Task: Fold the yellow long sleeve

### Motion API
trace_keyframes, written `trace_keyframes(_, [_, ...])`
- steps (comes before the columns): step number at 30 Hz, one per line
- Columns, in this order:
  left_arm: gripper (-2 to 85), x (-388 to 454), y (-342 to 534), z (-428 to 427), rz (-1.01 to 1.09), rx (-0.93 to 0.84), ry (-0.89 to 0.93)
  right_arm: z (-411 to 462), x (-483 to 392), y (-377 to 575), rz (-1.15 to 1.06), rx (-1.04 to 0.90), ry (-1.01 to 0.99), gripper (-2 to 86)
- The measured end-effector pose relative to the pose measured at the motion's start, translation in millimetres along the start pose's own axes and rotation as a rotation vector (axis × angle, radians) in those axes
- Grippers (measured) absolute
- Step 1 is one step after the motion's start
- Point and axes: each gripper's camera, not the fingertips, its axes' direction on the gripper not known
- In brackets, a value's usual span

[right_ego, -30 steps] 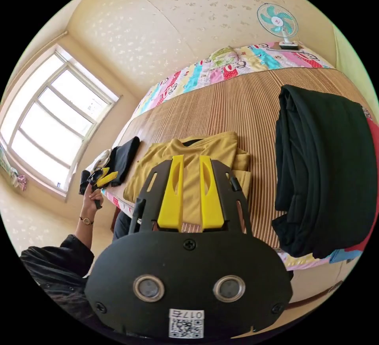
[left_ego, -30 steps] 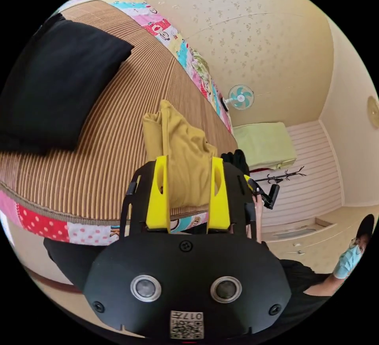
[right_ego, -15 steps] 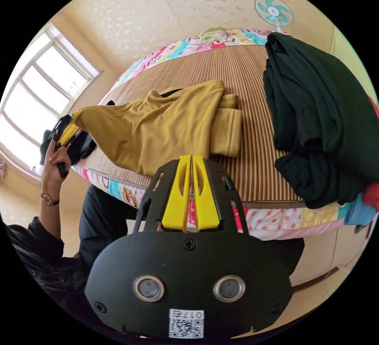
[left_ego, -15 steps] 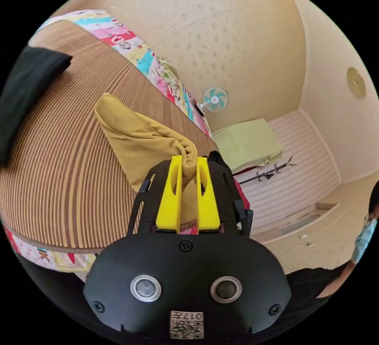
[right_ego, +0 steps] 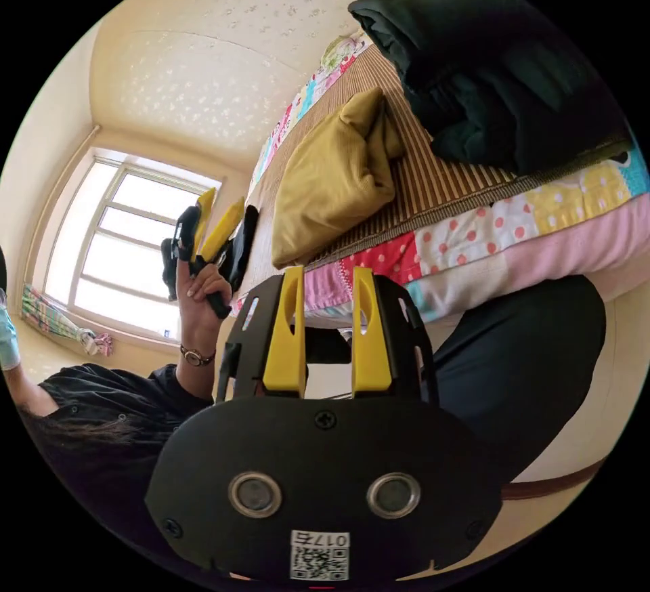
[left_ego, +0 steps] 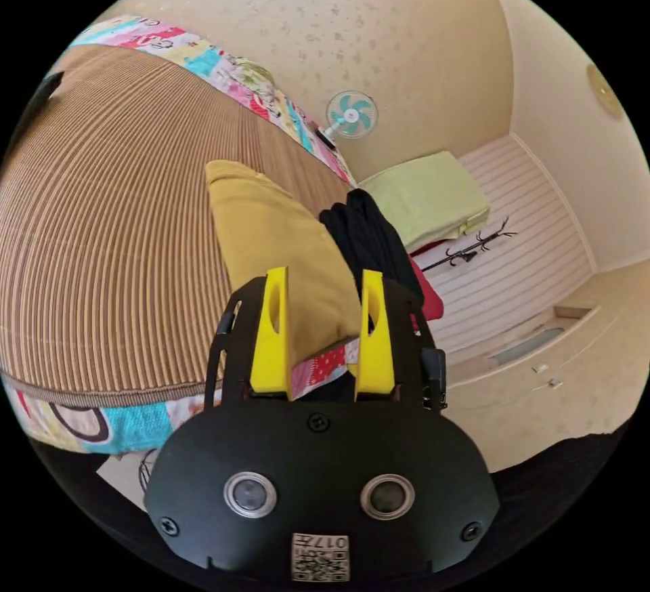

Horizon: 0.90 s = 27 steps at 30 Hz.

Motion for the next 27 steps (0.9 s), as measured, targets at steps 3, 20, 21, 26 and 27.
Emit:
trace_keyframes(3, [15.3,-45.7,22.5,23.4,-0.147,-0.113,-0.041,-7.6,19.8,-1.1,0.064,0.020,-0.138,13.7])
trace_keyframes(20, [0.6,-2.0,130.0,32.9,-0.097,-0.559,0.301,-24.4,80.6,-34.4,0.355,-0.052,-0.534,11.5])
trace_keyframes(21, [1.0,0.8,132.0,27.2,-0.084,-0.555,0.305,-27.0,72.5,-30.7,0.345,-0.064,-0.617,10.4])
trace_keyframes(26, [10.3,46.2,129.4,-46.8,0.172,-0.483,0.688,-80.5,-8.5,-33.7,0.140,-0.053,-0.602,8.5])
trace_keyframes(27, [10.5,53.2,129.1,-54.7,0.214,-0.485,0.693,-102.7,-33.6,-43.2,0.058,-0.034,-0.570,8.4])
